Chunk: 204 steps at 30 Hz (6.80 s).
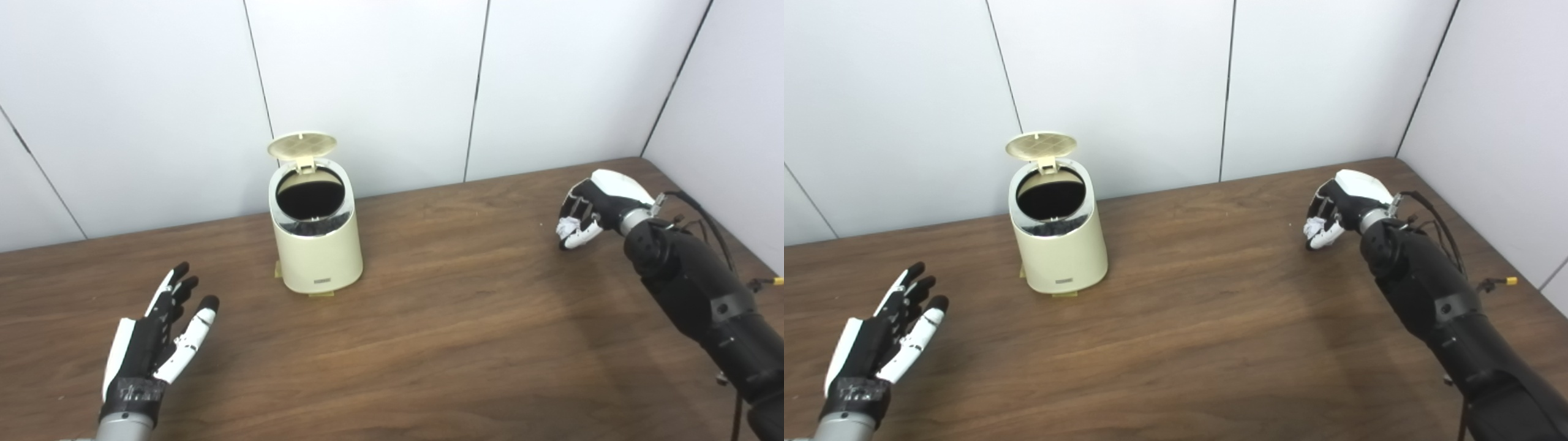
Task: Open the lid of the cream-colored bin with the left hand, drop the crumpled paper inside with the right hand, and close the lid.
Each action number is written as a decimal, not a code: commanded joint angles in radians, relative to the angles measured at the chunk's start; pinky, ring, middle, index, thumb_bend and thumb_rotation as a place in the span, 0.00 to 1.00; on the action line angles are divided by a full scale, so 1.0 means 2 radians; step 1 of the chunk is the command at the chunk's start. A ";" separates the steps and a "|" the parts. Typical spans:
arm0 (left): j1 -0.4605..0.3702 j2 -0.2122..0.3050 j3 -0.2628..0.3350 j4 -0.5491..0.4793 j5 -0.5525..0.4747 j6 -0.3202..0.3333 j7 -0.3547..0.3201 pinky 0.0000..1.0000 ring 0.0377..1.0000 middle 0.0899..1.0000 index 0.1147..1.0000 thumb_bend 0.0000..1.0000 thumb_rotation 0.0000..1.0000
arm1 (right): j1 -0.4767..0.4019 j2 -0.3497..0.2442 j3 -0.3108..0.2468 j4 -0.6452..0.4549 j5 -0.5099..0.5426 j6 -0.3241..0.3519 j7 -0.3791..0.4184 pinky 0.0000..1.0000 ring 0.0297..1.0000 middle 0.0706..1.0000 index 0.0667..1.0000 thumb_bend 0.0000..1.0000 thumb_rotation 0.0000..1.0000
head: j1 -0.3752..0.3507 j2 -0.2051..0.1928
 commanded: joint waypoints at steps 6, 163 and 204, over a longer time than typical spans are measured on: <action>-0.014 -0.002 0.000 -0.007 0.005 -0.022 0.012 0.93 0.93 0.91 1.00 0.57 0.65 | -0.018 -0.013 -0.010 -0.032 -0.006 -0.017 -0.028 0.37 0.37 0.47 0.50 0.51 0.00 | 0.004 -0.001; -0.052 -0.072 0.030 0.086 -0.125 -0.026 0.033 1.00 1.00 0.99 1.00 0.53 0.78 | 0.074 0.302 -0.115 -0.258 0.265 -0.057 -0.056 0.62 0.71 0.77 0.72 0.58 0.33 | 0.124 -0.034; -0.369 -0.004 0.010 0.246 -0.151 0.039 -0.010 0.95 0.93 0.90 0.82 0.55 0.92 | 0.225 0.327 -0.111 -0.227 0.295 -0.163 -0.109 0.96 0.96 0.95 1.00 0.60 1.00 | 0.134 -0.051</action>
